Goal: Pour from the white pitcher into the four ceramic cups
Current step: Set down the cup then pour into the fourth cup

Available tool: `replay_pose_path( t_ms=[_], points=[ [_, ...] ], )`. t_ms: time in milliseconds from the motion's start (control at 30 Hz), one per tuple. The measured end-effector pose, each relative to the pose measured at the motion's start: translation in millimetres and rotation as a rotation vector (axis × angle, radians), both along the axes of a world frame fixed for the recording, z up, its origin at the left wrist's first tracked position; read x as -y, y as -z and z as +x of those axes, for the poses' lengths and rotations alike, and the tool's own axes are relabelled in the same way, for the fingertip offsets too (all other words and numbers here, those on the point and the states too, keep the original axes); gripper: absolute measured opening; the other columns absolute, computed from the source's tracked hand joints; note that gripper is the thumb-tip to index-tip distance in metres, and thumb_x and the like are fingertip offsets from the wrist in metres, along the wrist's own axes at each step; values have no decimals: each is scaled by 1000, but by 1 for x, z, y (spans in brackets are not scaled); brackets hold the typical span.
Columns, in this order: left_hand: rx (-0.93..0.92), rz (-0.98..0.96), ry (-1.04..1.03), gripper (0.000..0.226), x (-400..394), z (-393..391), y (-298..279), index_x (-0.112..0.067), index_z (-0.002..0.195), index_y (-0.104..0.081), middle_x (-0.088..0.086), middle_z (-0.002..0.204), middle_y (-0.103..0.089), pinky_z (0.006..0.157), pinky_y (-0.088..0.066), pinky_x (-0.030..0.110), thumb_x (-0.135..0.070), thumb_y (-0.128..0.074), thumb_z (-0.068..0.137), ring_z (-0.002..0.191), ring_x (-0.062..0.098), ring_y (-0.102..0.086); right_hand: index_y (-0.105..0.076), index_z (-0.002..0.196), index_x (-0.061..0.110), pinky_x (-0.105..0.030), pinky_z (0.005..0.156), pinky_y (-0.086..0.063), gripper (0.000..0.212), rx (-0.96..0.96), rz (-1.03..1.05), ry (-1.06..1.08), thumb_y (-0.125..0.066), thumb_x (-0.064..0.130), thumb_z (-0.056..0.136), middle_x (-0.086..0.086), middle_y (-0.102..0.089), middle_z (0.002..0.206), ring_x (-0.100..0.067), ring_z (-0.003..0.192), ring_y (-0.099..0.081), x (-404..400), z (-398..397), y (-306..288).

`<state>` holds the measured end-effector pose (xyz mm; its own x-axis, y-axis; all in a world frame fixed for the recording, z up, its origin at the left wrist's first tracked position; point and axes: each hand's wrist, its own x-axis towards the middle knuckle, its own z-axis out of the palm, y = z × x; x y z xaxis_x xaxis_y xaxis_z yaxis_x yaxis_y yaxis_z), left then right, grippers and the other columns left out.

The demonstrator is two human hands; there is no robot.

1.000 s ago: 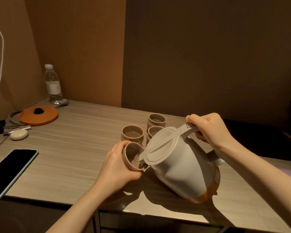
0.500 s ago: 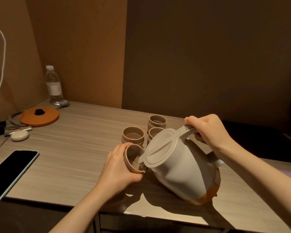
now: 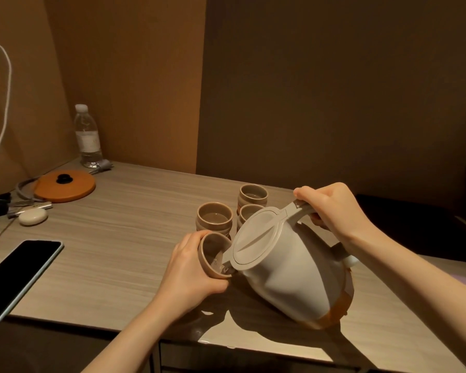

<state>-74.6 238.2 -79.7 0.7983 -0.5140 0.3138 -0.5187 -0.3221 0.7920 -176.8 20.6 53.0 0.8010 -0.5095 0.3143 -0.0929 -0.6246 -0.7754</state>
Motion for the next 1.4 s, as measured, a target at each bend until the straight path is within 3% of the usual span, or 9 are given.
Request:
replay_pose_path(
  t_ms=[467,733,933,1200,1400],
  points=[
    [-12,-4,6,84,-2,0,2,-34,120,-50,-18,114,-53,90,-48,28,-41,-80,42,111,9,-52,-60,55,-9,-31,58,-37,50,-17,-22,-5,-59,30,86,-12,-45,46,-15,44,-39,-5,0,-2],
    [-5,-10,3,84,-2,0,3,-33,121,-51,-16,116,-53,91,-48,29,-32,-85,45,112,9,-51,-54,40,12,-24,58,-34,50,-5,-4,-13,-60,28,88,-7,-43,44,-12,41,-36,-7,0,-4],
    [0,-11,7,82,-2,1,4,-34,119,-50,-17,114,-53,88,-47,24,-32,-86,45,110,8,-52,-62,49,3,-27,59,-36,48,-33,-17,-12,-60,32,86,-10,-45,47,-15,45,-39,-8,2,-4],
    [6,-7,-2,82,-2,1,7,-36,118,-48,-16,114,-53,90,-48,26,-33,-87,46,110,9,-52,-59,42,13,-27,58,-35,48,-41,-37,2,-60,31,87,0,-45,40,-4,37,-40,-11,2,-5],
    [1,-18,3,80,-3,1,7,-36,116,-48,-17,113,-53,85,-44,19,-31,-87,47,108,7,-52,-57,45,6,-32,57,-35,49,-41,-50,0,-60,34,86,-8,-42,45,-10,41,-35,-12,2,-5]
  ],
)
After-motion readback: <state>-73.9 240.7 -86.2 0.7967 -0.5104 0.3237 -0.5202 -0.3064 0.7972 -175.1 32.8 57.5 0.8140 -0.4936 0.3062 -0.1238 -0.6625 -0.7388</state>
